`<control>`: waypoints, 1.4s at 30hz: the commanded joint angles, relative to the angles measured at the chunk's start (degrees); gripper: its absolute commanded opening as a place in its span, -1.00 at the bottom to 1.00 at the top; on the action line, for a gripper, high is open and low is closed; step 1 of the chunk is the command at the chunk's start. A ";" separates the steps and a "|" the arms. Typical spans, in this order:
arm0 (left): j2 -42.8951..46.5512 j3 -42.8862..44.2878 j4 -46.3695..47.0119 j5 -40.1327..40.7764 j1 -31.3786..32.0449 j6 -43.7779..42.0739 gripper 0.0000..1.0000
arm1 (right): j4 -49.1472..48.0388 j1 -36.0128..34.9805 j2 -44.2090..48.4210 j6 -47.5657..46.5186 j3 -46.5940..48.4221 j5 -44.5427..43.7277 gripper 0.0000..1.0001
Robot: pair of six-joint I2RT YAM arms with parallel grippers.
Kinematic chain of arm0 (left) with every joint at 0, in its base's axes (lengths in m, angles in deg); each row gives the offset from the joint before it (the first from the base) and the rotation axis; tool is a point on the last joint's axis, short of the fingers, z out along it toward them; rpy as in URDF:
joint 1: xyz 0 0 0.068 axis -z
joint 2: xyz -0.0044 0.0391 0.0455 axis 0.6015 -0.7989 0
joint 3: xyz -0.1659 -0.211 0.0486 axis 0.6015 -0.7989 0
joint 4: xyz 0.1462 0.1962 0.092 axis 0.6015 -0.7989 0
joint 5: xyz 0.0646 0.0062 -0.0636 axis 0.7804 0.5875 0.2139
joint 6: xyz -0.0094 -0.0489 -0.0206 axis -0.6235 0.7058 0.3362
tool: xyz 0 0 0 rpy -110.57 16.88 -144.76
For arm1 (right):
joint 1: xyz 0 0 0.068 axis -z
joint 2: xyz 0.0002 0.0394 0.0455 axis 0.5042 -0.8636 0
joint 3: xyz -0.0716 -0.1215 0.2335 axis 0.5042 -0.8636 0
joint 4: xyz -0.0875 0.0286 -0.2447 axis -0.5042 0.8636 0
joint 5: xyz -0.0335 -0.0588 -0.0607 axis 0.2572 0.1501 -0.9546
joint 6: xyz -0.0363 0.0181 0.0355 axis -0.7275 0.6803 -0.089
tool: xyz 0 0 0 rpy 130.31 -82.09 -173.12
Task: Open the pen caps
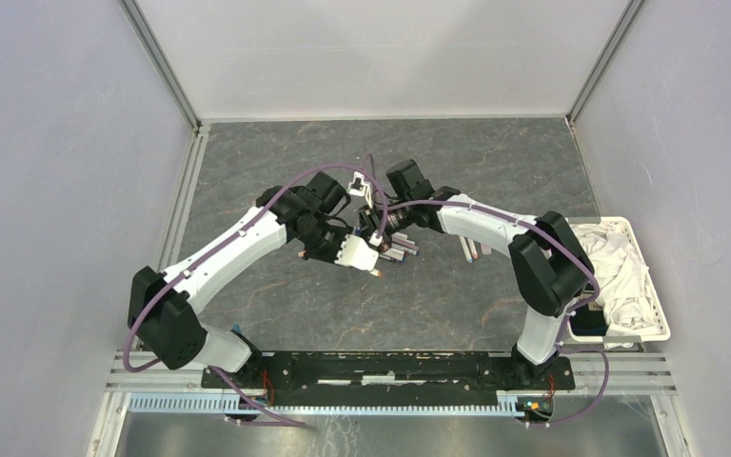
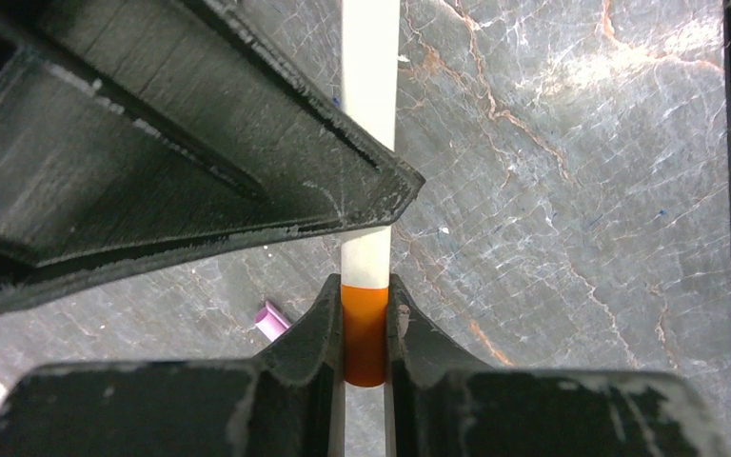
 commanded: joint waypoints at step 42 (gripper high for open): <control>-5.71 -20.71 25.83 3.21 -12.12 12.88 -0.53 | -1.06 20.07 17.29 -1.21 -19.50 -78.30 -1.00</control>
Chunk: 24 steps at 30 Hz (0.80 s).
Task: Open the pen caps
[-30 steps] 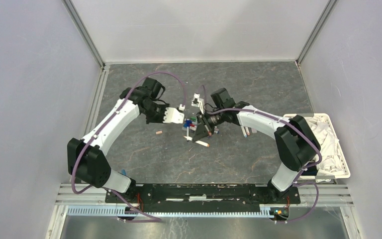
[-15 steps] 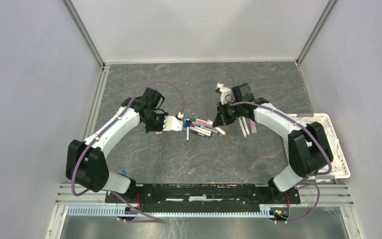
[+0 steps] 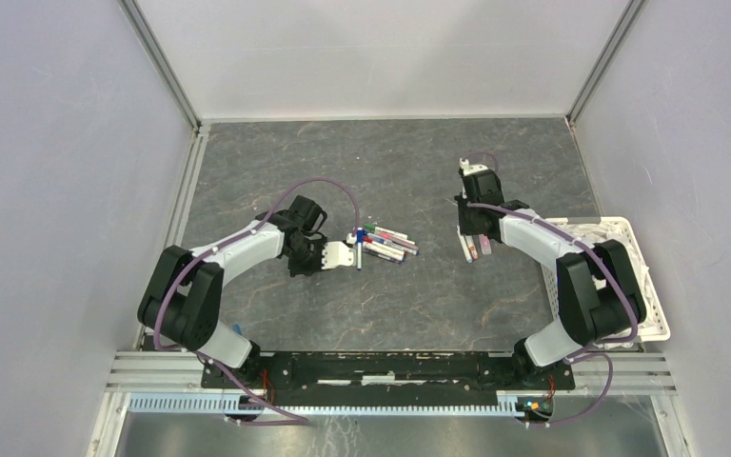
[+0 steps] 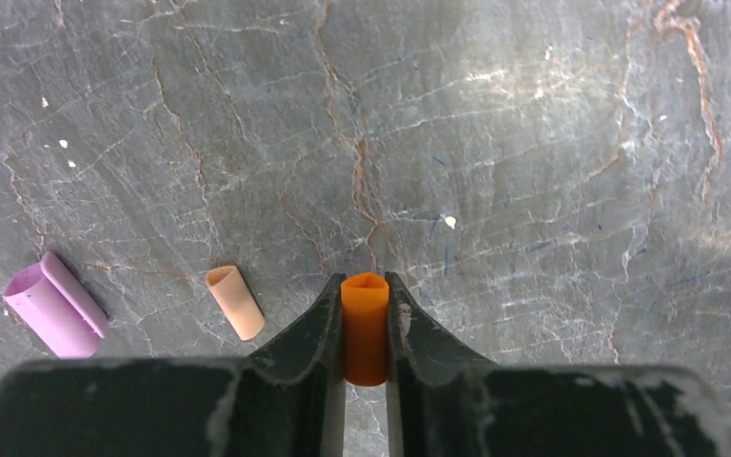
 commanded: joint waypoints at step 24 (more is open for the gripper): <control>2.47 32.89 -13.68 3.64 0.61 16.28 1.00 | -4.06 3.21 -1.00 -2.45 1.01 -4.37 -0.33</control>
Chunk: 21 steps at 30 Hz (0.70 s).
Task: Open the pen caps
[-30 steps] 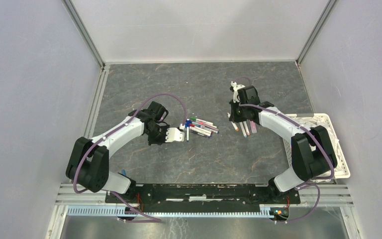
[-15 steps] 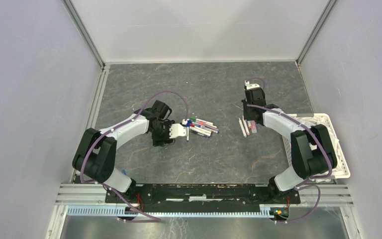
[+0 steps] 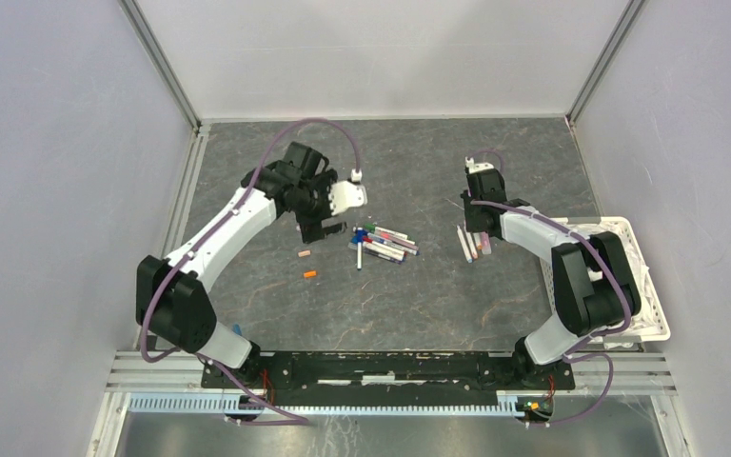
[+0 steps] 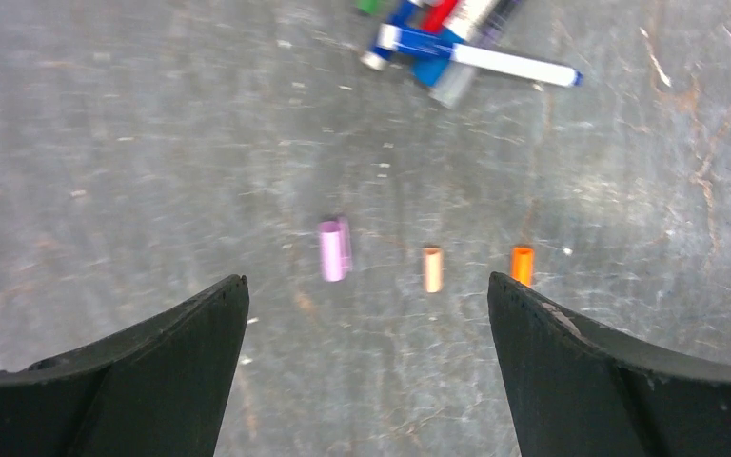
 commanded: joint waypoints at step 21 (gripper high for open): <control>6.56 6.70 -1.45 6.16 -1.52 14.93 1.00 | 4.24 -17.87 -11.06 -12.06 21.77 17.73 -0.16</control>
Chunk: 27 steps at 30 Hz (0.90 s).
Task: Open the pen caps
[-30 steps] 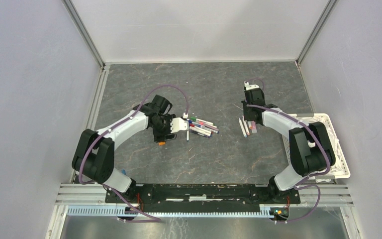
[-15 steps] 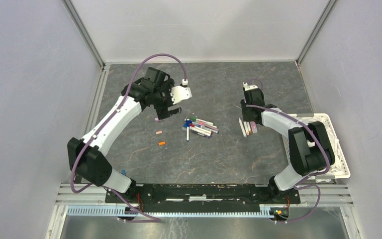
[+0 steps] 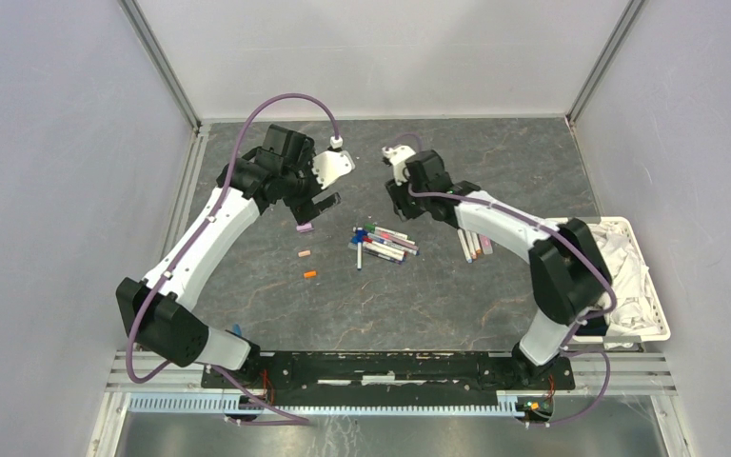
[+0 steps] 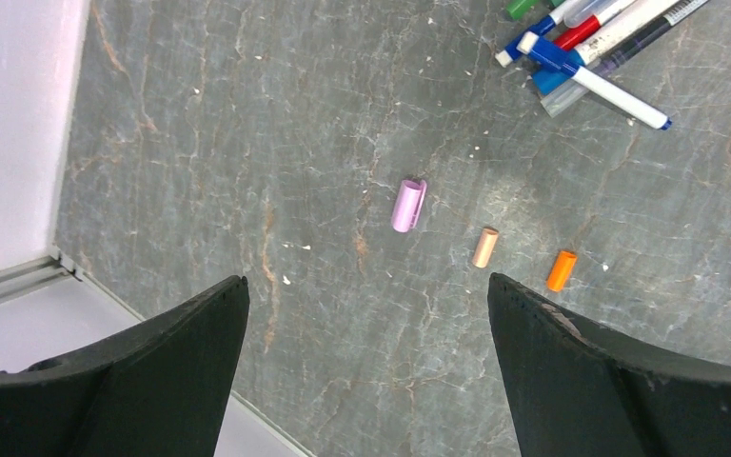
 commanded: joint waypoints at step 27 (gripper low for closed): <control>2.45 1.99 -3.76 -6.18 -0.26 3.80 1.00 | 2.92 -2.60 -10.80 -4.82 6.79 4.12 -0.26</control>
